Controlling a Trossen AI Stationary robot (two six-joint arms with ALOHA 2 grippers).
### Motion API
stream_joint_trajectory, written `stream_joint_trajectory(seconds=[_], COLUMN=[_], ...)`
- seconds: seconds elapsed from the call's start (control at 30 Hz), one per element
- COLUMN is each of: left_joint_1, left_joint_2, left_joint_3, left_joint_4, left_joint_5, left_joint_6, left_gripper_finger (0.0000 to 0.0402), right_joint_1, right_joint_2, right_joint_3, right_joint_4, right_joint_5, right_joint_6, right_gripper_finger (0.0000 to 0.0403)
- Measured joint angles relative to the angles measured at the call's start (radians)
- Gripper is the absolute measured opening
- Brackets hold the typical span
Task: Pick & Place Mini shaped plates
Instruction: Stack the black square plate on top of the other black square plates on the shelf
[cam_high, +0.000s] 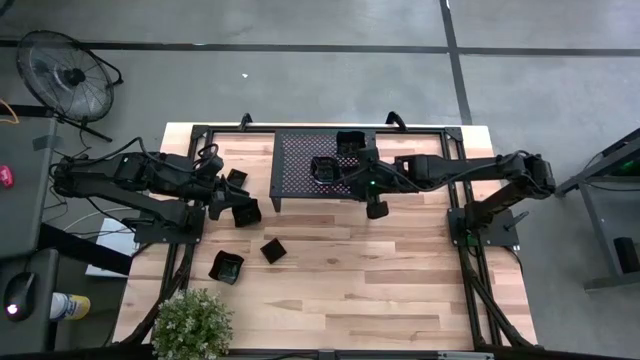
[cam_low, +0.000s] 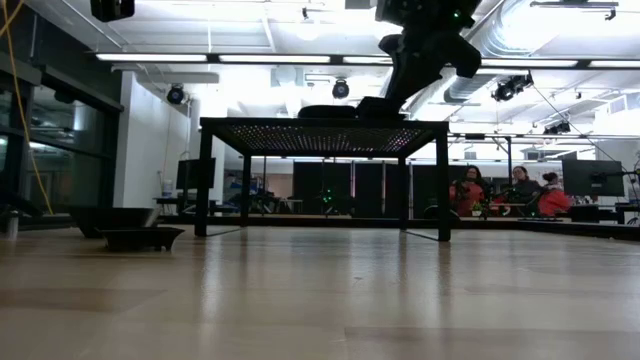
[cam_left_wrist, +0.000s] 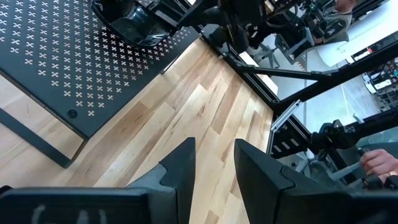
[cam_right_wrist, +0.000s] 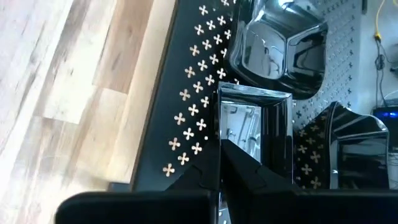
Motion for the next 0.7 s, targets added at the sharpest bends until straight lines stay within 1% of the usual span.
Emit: stream_joint_trajectory(seconds=[0.3, 0.7], left_joint_1=[0.0, 0.0], left_joint_2=[0.0, 0.0], left_joint_3=[0.0, 0.0], left_joint_4=[0.0, 0.0], left_joint_5=[0.001, 0.002], left_joint_6=[0.0, 0.0], left_gripper_finger=[0.0108, 0.0108], right_joint_1=[-0.003, -0.005], right_joint_2=[0.0, 0.0], right_joint_3=[0.0, 0.0], right_joint_4=[0.004, 0.006], right_joint_5=[-0.005, 0.007], right_joint_6=[0.001, 0.006], right_gripper_finger=[0.0003, 0.0047])
